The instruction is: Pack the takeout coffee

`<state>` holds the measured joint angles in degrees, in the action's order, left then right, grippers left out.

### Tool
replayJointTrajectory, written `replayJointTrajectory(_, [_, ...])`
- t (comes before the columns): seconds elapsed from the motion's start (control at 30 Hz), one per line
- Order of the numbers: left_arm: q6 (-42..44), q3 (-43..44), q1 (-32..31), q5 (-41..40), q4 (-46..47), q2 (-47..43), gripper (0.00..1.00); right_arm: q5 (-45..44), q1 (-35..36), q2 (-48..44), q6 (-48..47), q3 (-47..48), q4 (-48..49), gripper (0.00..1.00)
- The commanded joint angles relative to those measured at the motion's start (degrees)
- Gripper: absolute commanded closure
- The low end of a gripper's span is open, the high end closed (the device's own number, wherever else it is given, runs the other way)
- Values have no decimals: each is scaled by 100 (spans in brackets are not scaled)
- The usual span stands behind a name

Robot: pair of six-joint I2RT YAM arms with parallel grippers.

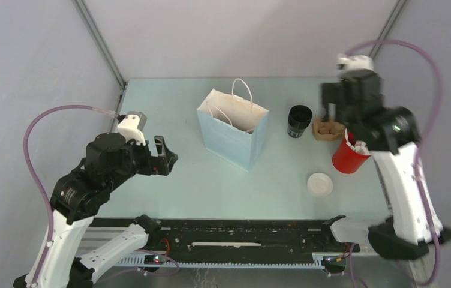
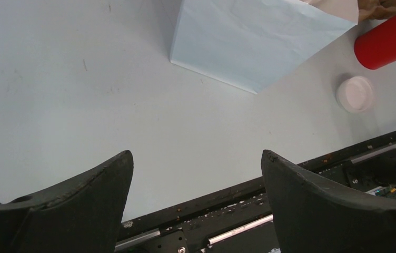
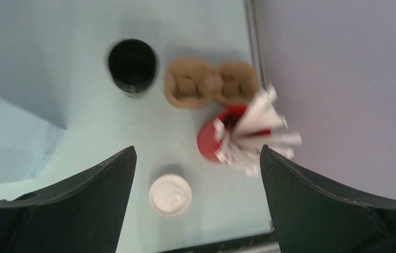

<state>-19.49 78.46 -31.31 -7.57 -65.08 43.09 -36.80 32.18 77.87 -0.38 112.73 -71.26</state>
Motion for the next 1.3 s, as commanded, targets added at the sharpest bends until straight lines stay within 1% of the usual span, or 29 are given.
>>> replayJointTrajectory(0.0, [35, 119, 53, 416, 224, 137, 4, 1953, -2326, -1200, 763, -1246, 87, 5])
replayJointTrajectory(0.07, [62, 65, 51, 469, 275, 102, 3, 2575, -3517, -1294, 736, -1670, 211, 7])
replayJointTrajectory(0.13, [107, 16, 46, 501, 302, 78, 2, 3023, -4409, -1122, 861, -1928, 247, 15])
replayJointTrajectory(0.17, [119, -8, 47, 502, 310, 58, 1, 3291, -4719, -944, 912, -2001, 297, 21])
replayJointTrajectory(0.2, [137, -49, 43, 509, 324, 38, 1, 3486, -4854, -812, 963, -2045, 368, 24])
replayJointTrajectory(0.23, [150, -78, 38, 519, 328, 9, 1, 3593, -4904, -676, 1037, -2075, 448, 24])
replayJointTrajectory(0.3, [195, -102, 18, 493, 308, -17, 0, 4022, -4839, -487, 1053, -2073, 563, 25])
replayJointTrajectory(0.33, [201, -117, 13, 461, 289, -20, 0, 4052, -4666, -438, 952, -2119, 625, 24])
replayJointTrajectory(0.37, [207, -123, 11, 440, 278, -21, 0, 3902, -4457, -362, 835, -2149, 624, 20])
replayJointTrajectory(0.4, [208, -132, 11, 433, 277, -20, 0, 3611, -4253, -249, 693, -2177, 590, 17])
replayJointTrajectory(0.43, [208, -136, 15, 432, 281, -12, 0, 3407, -4094, -136, 598, -2194, 542, 16])
replayJointTrajectory(0.47, [213, -144, 19, 439, 285, -10, 0, 2946, -3905, -4, 501, -2218, 508, 16])
replayJointTrajectory(0.57, [242, -110, 15, 409, 256, 13, 0, 1995, -3596, 381, 499, -2130, 390, 17])
replayJointTrajectory(0.67, [235, -88, 14, 423, 225, 40, 0, 1471, -3428, 680, 519, -2008, 326, 23])
replayJointTrajectory(0.73, [235, -79, 19, 423, 215, 62, 0, 1274, -3358, 799, 524, -2028, 345, 27])
replayJointTrajectory(0.8, [235, -66, 18, 423, 199, 72, 0, 1226, -3314, 905, 571, -2067, 325, 38])
replayJointTrajectory(0.83, [235, -54, 20, 423, 181, 83, 0, 1183, -3278, 953, 641, -2070, 258, 42])
replayJointTrajectory(0.9, [223, -35, 20, 400, 140, 93, 1, 981, -3232, 926, 639, -2197, 240, 45])
replayJointTrajectory(0.93, [204, -45, 20, 394, 122, 87, 1, 970, -3083, 881, 591, -2292, 277, 47])
replayJointTrajectory(1.03, [191, -66, 28, 395, 106, 74, 1, 982, -3057, 787, 563, -2435, 341, 63])
replayJointTrajectory(1.13, [191, -61, 29, 438, 127, 106, 1, 1016, -3085, 782, 550, -2417, 329, 74])
replayJointTrajectory(1.2, [191, -79, 28, 456, 136, 111, 1, 1012, -3072, 761, 551, -2400, 289, 78])
replayJointTrajectory(1.27, [191, -85, 28, 458, 136, 105, 2, 1024, -3080, 714, 557, -2394, 259, 78])
